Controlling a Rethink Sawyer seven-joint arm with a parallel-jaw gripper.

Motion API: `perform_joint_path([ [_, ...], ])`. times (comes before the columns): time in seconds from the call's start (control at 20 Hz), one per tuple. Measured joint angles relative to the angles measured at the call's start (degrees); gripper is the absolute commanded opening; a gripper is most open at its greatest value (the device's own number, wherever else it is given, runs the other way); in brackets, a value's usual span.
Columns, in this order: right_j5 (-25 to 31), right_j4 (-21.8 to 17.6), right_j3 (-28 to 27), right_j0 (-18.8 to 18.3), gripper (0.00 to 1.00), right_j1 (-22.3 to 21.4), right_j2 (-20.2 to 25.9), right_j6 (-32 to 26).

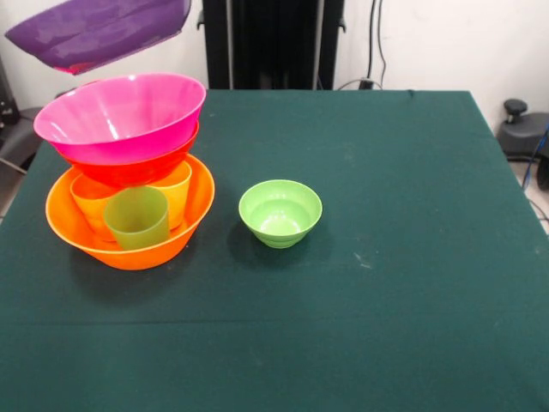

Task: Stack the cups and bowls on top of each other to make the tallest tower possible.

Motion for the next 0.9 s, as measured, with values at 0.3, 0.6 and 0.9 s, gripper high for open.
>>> perform_joint_path([
  [0.3, 0.0, -2.8, 0.0, 1.2, 0.0, 0.1, -1.7, 0.0],
  [0.6, -0.2, -3.7, 0.3, 1.7, 0.0, 0.6, -2.9, 0.0],
  [0.9, -3.0, -3.7, 1.9, 1.7, 0.0, 0.9, -3.3, 0.0],
])
